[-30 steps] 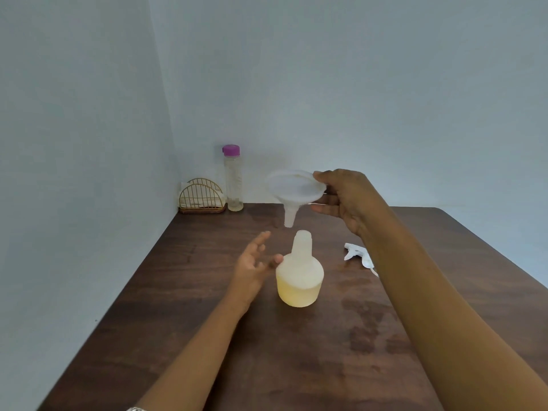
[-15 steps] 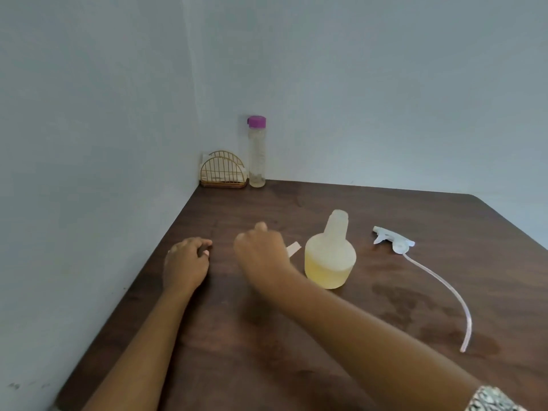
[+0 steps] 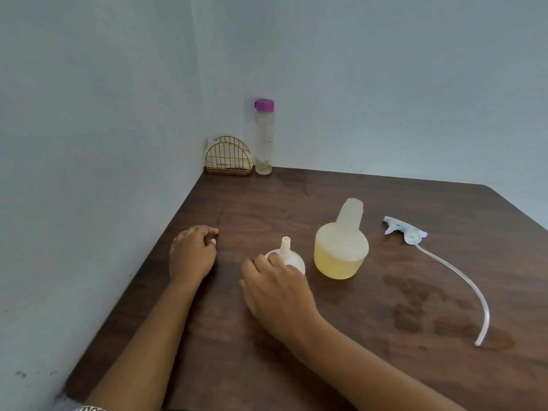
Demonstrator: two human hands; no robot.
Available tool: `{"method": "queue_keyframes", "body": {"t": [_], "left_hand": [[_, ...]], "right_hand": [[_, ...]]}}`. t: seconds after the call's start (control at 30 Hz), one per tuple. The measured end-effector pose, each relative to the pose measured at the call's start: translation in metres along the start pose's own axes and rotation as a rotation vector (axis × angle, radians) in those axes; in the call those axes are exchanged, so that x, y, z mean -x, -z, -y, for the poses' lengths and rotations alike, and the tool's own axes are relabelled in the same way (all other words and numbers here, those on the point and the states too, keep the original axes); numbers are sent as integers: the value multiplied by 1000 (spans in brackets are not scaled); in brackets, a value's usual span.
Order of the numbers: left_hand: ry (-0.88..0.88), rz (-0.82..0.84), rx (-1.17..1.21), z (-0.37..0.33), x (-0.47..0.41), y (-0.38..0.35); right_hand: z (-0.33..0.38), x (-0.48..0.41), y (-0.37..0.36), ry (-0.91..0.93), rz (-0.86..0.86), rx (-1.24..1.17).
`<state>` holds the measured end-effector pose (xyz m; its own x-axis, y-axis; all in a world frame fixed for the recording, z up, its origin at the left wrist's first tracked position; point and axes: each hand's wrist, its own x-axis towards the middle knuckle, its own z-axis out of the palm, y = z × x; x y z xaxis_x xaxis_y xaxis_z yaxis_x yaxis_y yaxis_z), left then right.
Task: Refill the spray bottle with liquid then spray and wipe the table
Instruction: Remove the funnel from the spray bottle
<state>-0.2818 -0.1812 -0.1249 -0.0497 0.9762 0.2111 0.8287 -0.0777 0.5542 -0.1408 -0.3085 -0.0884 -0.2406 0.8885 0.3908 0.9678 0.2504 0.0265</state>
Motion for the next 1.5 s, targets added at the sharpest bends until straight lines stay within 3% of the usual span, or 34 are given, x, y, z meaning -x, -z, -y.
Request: {"method": "queue_keyframes", "body": {"t": [0.17,0.33,0.53,0.97,1.23,1.5], "left_hand": [[-27,35,-68,0,0,-1],[-40,49,-101,-1,1,-2],[-16,86,-181,-10,-2,-5],[-97,265,-349,-20,-41,-31],[-96,283,-377,-18,-42,-37],[-99,276,-375,-19,-41,-37]], "right_hand": [[-28,24,3,-344,-201,-419],[-32,9,-12,-538,-33,-806],[-37,-37,-40,-558,2,-638],[-136,-205,-116,-956,-122,-617],[-194,-261,-150,-953,-190,-598],[-208,-278,-158,-920,-189,-511]]}}
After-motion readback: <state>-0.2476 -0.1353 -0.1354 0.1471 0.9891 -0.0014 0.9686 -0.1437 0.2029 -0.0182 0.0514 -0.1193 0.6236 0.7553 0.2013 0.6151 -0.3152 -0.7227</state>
